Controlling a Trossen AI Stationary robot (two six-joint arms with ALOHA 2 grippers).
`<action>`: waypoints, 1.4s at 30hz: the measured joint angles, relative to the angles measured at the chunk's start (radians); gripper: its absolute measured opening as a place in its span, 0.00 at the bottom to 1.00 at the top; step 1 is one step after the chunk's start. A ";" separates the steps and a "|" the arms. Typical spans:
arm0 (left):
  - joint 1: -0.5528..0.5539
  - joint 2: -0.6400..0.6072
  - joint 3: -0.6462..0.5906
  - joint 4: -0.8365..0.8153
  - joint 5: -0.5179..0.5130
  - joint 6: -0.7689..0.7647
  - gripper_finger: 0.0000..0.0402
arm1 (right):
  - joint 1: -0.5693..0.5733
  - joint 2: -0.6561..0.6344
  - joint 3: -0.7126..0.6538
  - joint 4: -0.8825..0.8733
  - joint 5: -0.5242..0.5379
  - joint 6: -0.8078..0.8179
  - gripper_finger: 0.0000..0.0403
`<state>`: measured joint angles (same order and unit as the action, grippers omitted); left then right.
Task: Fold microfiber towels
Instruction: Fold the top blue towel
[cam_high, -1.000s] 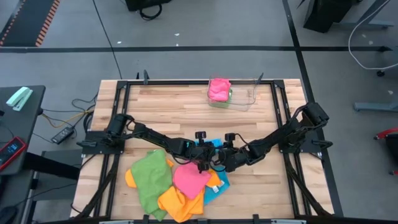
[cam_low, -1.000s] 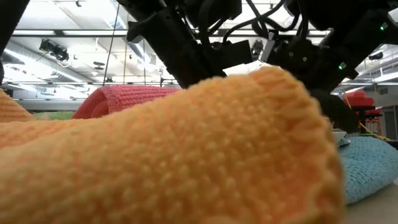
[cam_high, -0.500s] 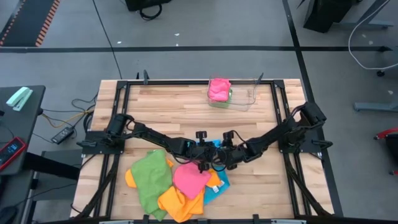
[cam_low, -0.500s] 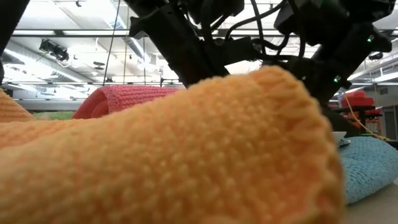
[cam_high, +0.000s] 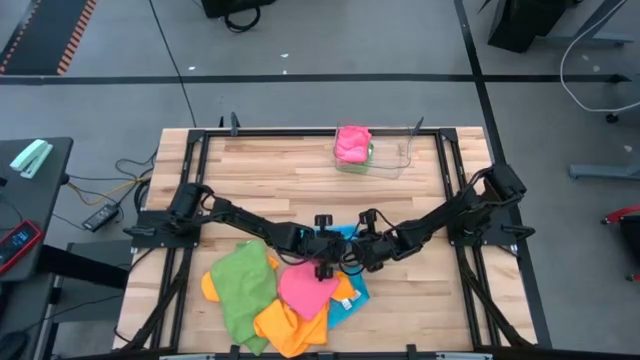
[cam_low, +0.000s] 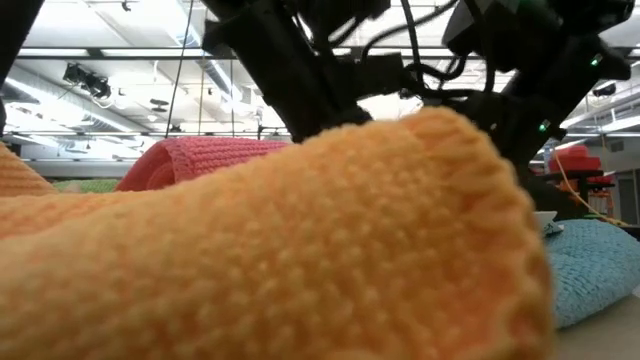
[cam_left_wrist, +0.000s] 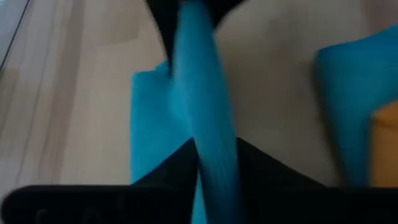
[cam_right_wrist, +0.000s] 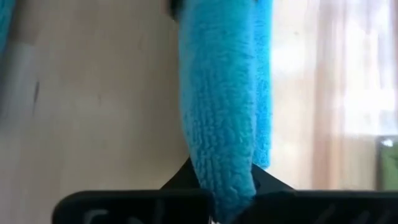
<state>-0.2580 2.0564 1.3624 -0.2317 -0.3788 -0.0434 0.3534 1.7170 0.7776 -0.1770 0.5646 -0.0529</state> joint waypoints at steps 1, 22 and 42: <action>-0.006 -0.010 0.000 -0.018 0.003 -0.002 0.33 | 0.006 -0.013 0.000 -0.020 0.014 0.003 0.02; 0.019 0.005 -0.001 -0.002 -0.027 -0.105 0.45 | 0.052 -0.063 0.125 -0.527 0.316 -0.392 0.02; 0.030 0.009 -0.029 0.037 -0.028 -0.068 0.43 | 0.150 -0.063 0.142 -0.428 0.320 -0.920 0.03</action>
<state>-0.2281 2.0651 1.3334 -0.1943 -0.4072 -0.1116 0.5037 1.6539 0.9192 -0.6047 0.8845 -0.9728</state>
